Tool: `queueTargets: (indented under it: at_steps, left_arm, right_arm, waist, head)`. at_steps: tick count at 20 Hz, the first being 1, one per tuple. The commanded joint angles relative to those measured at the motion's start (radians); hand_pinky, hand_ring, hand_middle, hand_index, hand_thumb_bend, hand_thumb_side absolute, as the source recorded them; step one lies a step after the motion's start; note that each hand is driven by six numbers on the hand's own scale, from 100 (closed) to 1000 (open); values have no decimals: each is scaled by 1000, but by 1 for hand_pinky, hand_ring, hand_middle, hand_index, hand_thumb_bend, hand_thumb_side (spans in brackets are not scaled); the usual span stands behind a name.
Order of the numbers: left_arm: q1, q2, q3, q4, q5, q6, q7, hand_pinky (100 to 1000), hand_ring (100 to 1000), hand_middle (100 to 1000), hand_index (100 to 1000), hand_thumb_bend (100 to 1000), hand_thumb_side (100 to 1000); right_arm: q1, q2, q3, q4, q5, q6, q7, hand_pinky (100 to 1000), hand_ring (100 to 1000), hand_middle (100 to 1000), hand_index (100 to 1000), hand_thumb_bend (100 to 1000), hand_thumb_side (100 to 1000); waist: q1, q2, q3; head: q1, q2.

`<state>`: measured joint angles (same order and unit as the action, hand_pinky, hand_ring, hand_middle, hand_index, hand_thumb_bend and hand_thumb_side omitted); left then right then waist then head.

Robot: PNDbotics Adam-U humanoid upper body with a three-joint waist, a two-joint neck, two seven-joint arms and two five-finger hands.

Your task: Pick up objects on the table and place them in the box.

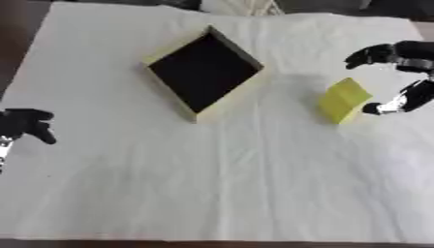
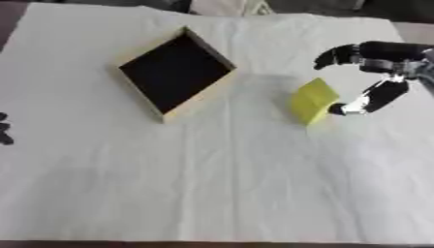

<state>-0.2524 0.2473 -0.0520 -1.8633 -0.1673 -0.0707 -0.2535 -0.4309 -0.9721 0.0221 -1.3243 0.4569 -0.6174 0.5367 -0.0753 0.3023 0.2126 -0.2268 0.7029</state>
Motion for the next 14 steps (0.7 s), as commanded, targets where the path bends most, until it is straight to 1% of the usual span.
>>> queueTargets:
  at_steps: [1,14]
  left_arm:
    - [-10,13,-1,-22,4,-3,-4,780,515,455,702,212,931]
    - [-13,13,-3,-24,5,-6,-8,782,515,455,702,211,933]
  right_arm:
    - [-14,-24,-4,0,18,-22,14,847,906,942,933,435,515]
    - [-34,-9,4,26,35,-28,18,847,903,936,931,421,524]
  waist:
    - [3,-15,0]
    - [7,-8,6]
  head:
    - [0,-1]
    - [-1,-9]
